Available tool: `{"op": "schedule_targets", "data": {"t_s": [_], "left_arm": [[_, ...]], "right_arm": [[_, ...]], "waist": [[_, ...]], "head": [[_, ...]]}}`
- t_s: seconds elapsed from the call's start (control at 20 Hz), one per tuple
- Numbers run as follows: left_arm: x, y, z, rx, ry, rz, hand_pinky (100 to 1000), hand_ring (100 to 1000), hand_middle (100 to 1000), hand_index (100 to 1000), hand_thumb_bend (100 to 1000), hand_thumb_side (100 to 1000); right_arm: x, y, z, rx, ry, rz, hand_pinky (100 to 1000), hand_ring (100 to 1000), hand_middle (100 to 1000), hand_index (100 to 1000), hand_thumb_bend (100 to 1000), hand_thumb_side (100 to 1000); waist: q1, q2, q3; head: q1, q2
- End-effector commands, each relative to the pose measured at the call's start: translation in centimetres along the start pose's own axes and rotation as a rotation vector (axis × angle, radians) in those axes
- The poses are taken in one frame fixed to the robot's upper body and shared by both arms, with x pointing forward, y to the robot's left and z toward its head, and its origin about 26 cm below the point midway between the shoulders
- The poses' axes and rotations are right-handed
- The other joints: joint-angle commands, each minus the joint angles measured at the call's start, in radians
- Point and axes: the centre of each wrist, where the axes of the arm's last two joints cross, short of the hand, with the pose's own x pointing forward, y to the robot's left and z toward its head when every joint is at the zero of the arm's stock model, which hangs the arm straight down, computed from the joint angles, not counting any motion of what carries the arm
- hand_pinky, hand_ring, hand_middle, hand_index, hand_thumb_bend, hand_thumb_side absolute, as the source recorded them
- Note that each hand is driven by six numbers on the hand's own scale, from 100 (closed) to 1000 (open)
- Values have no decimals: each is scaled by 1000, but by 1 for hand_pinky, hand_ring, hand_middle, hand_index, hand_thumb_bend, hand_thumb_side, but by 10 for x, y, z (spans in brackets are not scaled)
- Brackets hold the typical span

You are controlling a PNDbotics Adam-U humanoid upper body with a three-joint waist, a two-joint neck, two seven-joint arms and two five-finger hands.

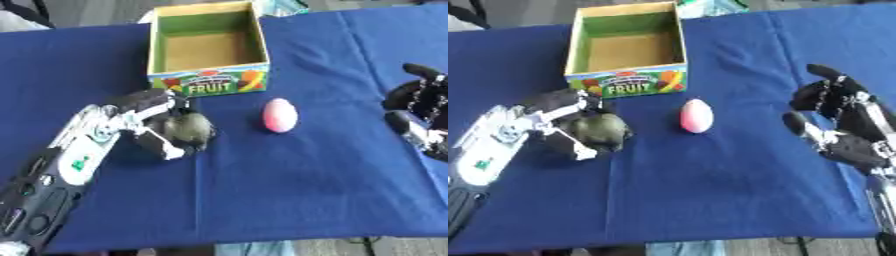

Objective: Pick up objects on the table and place them in the box.

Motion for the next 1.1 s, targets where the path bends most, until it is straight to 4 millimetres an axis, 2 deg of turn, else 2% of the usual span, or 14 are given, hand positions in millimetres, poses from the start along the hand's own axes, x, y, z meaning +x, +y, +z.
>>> {"op": "schedule_targets", "data": {"t_s": [0.05,0.1,0.2,0.25,0.3,0.4,0.65,0.9,1.1], "left_arm": [[-3,8,2,21,35,-22,793,729,624,791,351,209],[-3,8,3,25,45,-22,775,708,600,784,279,171],[-4,8,3,37,62,-20,761,689,562,772,214,125],[-4,8,4,42,68,-19,760,686,557,770,209,120],[-4,8,4,47,74,-17,749,665,515,756,168,100],[-5,10,6,61,85,-11,738,640,481,741,115,115],[-5,18,12,111,112,7,721,607,413,705,100,182],[-2,41,26,176,110,-23,720,605,403,703,100,188],[0,46,29,187,107,-28,729,612,405,709,100,183]], "right_arm": [[4,-2,-2,5,-13,14,718,649,601,912,506,280],[4,-2,-2,6,-13,14,717,649,601,912,507,281],[4,-2,-2,6,-14,13,718,649,601,912,506,281],[4,-2,-2,5,-14,13,718,649,601,912,506,280],[4,-2,-2,5,-13,13,718,649,601,912,506,281],[4,-2,-2,5,-13,13,718,649,602,912,506,281],[4,-2,-2,3,-13,14,718,649,602,913,505,281],[4,-2,-1,1,-10,15,718,649,602,913,505,281],[3,-3,-1,1,-8,16,718,650,602,913,505,281]], "waist": [[-3,-16,0],[-3,-16,0],[-3,-16,0],[-3,-16,0],[-3,-17,0],[-3,-17,1],[-3,-18,2],[-2,-18,2],[-1,-20,1]], "head": [[1,5],[1,5],[1,5],[1,5],[1,5],[0,5],[-1,5],[-3,5],[-3,5]]}}
